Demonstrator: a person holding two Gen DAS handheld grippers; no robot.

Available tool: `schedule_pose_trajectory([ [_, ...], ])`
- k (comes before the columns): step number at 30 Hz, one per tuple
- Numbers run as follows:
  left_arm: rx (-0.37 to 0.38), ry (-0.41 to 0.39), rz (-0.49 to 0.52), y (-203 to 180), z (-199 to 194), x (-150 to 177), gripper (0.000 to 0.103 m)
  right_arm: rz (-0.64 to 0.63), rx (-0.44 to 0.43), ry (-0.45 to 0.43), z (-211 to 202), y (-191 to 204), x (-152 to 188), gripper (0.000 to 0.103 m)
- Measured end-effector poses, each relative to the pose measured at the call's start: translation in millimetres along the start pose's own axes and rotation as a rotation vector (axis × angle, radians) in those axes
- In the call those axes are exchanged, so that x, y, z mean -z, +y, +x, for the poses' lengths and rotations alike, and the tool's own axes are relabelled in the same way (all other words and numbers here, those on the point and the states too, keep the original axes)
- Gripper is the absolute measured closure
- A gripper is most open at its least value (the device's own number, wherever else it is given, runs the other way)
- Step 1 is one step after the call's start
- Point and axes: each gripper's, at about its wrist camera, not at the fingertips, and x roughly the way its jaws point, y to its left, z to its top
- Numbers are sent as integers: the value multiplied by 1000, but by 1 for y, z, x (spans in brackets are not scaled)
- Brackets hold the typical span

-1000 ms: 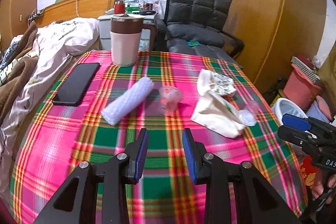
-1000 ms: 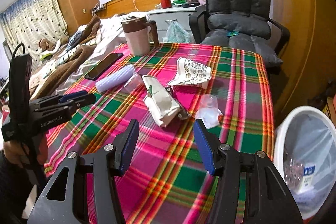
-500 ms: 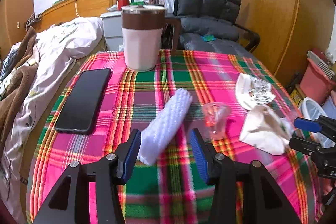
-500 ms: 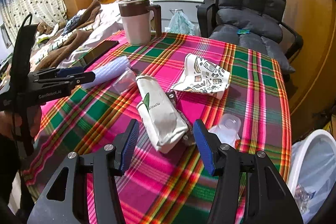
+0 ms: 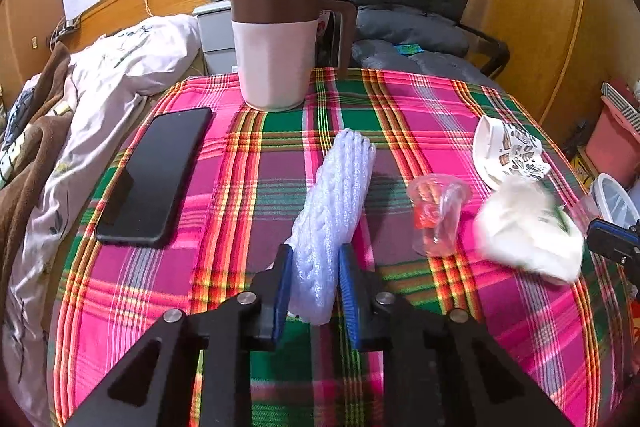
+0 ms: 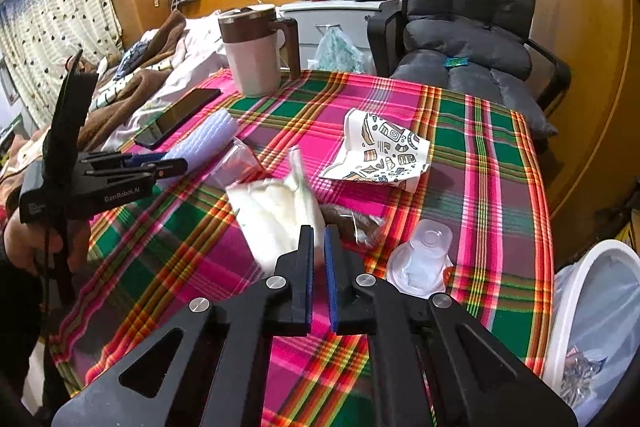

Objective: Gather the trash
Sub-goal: 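Grasp the white mesh sleeve with the left tool while the right tool grasps the white paper bag, then carry the mesh sleeve and paper bag over the bin and release both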

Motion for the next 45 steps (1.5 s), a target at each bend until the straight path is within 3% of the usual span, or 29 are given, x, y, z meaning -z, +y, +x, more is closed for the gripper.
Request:
schedule_pose_trajectory([
  [8, 34, -19, -48, -10, -26, 19, 86, -2, -27, -13, -3, 3, -5, 95],
  [12, 49, -34, -76, -10, -42, 30, 86, -41, -26, -24, 3, 9, -10, 86],
  [26, 92, -39, -118, -9, -55, 44, 86, -108, -30, 71, 44, 22, -17, 85],
  [33, 109, -48, -122, -17, -62, 46, 86, -69, -28, 63, 36, 17, -14, 93],
  [45, 144, -84, -119, -51, -98, 59, 86, -6, -18, -13, -19, 9, 3, 93],
])
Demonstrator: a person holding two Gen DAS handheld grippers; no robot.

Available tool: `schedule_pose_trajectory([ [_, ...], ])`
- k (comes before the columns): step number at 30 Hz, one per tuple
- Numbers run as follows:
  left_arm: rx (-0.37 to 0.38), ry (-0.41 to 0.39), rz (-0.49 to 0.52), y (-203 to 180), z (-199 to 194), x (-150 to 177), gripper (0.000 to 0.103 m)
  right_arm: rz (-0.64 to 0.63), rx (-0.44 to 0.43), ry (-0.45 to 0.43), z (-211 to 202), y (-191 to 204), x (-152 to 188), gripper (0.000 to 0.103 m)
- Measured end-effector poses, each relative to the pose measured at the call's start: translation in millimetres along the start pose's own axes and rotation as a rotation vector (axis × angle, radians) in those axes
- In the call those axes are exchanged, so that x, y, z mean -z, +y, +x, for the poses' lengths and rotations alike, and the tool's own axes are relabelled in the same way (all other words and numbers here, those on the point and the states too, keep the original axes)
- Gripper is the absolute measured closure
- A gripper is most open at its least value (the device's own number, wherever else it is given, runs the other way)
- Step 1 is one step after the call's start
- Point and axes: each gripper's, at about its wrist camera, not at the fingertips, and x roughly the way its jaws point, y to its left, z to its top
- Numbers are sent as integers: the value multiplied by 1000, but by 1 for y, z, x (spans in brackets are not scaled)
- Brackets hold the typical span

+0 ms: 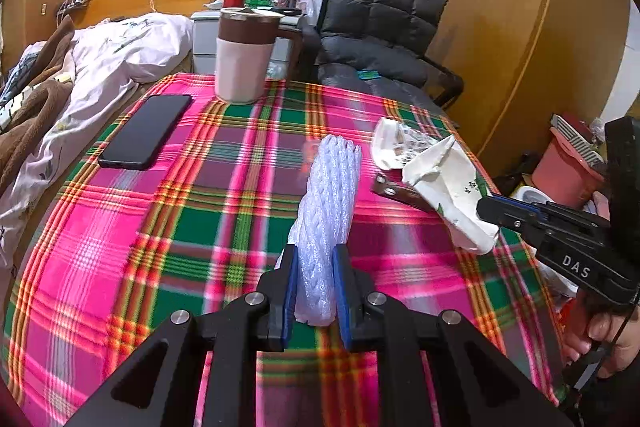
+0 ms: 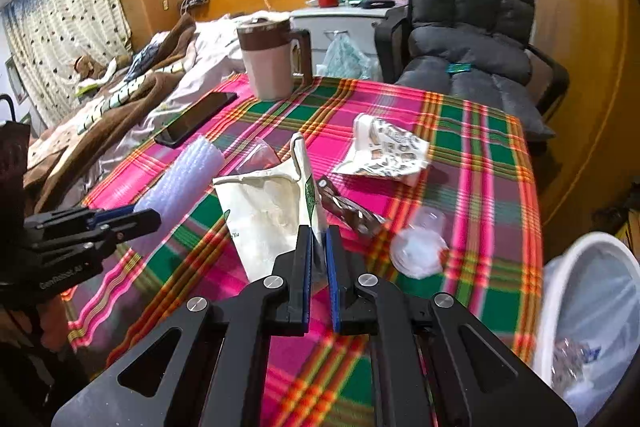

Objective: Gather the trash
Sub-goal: 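Carry the mesh sleeve and paper bag over the bin and release both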

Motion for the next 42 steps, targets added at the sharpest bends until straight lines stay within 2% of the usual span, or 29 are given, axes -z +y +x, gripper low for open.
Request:
schedule_pose_trajectory([
  [13, 85, -18, 41, -57, -32, 22, 86, 81, 55, -63, -54, -15, 26, 93],
  [22, 141, -10, 92, -95, -42, 33, 86, 134, 99, -91, -75, -27, 41, 93],
  [42, 244, 31, 207, -176, -21, 30, 86, 255, 206, -131, -112, -78, 75, 93],
])
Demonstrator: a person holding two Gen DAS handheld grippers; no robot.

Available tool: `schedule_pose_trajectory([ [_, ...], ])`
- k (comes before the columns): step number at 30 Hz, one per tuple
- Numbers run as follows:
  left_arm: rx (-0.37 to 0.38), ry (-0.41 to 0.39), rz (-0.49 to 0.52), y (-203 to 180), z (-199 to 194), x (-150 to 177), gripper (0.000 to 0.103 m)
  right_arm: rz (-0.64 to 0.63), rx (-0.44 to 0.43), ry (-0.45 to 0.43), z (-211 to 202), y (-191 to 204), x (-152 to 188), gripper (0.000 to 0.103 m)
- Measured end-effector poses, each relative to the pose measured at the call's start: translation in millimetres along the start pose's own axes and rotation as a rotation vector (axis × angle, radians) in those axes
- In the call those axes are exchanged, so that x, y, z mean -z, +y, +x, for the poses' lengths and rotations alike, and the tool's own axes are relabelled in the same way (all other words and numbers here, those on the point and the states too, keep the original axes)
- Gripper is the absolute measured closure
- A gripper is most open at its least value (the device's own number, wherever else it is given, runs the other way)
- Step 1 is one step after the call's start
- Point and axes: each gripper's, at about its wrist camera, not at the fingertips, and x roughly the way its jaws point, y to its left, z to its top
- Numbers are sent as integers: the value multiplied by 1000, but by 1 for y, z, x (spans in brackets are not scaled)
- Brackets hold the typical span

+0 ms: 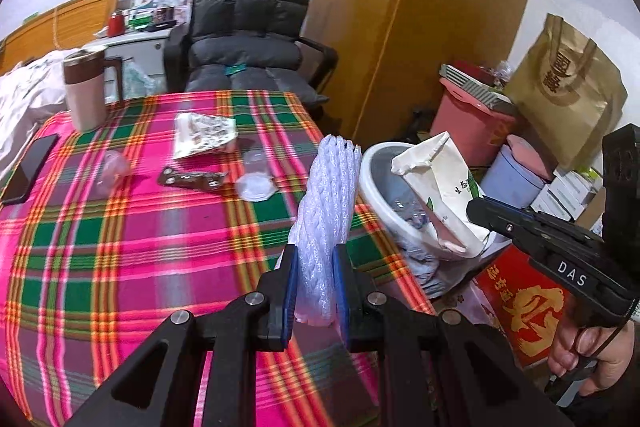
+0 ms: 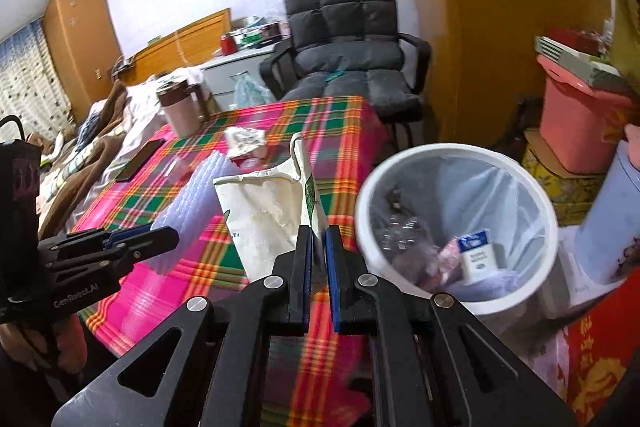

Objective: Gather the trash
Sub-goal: 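Carry the mesh sleeve and paper bag over the bin and release both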

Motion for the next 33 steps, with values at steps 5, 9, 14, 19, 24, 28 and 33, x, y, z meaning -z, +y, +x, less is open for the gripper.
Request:
schedule_pose_trajectory([
  [5, 31, 12, 27, -18, 16, -7, 86, 47, 44, -5, -7, -24, 3, 93],
  [9, 50, 20, 50, -31, 29, -14, 86, 81, 78, -12, -11, -41, 4, 93],
  [14, 63, 31, 65, -42, 48, -24, 86, 122, 116, -15, -14, -60, 6, 93],
  [19, 74, 40, 86, -53, 67, -35, 86, 147, 142, -3, -11, -74, 8, 93],
  [24, 91, 46, 110, -66, 87, -47, 86, 162, 168, 10, -7, -88, 9, 93],
  [28, 105, 62, 127, -74, 107, -54, 85, 172, 188, 27, 1, -98, 8, 93],
  [33, 118, 92, 135, -80, 135, -59, 85, 168, 203, 57, 11, -104, 8, 93],
])
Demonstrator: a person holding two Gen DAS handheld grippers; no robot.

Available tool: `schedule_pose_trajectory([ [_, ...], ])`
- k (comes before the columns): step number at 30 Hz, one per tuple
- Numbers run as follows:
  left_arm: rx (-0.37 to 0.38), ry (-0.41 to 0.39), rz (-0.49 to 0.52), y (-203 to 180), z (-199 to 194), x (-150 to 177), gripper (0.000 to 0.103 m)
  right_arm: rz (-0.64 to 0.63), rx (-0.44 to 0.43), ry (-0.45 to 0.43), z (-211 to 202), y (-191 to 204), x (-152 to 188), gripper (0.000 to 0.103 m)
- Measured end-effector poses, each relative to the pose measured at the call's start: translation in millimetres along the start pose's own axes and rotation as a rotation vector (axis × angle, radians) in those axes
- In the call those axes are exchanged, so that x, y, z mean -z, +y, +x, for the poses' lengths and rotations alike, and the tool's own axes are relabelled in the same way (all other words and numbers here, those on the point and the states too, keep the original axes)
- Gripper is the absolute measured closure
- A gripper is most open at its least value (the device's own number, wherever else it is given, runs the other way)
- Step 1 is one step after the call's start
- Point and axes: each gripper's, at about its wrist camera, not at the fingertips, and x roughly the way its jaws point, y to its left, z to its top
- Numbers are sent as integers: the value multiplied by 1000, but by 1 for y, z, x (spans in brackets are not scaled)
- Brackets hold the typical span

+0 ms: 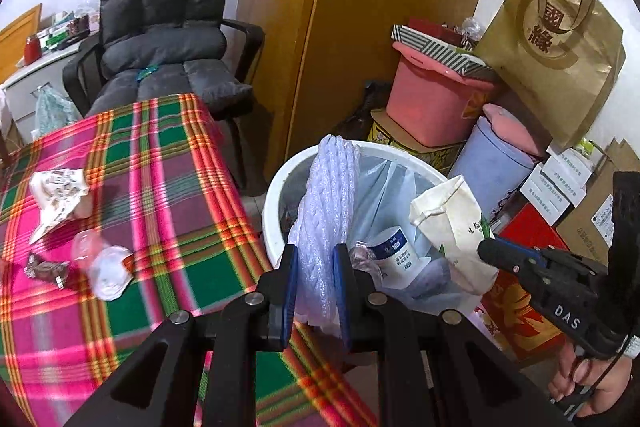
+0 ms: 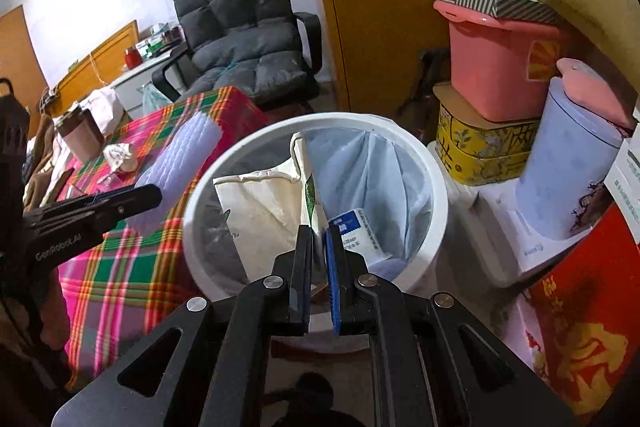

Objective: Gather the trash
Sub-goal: 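Carry the mesh sleeve and paper bag over the bin and release both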

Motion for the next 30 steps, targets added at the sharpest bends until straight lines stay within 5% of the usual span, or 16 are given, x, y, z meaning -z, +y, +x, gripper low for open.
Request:
schedule_pose_trajectory([
  [6, 19, 20, 4, -2, 21, -6, 83, 1, 16, 37, 13, -5, -2, 92],
  [10, 37, 11, -9, 1, 27, -8, 72, -5, 25, 52, 18, -7, -1, 90],
  [15, 51, -4, -16, 3, 24, -9, 64, 3, 22, 36, 16, -8, -2, 63],
  [30, 8, -56, -41, 9, -32, 10, 64, -32, -18, -33, -17, 18, 1, 63],
])
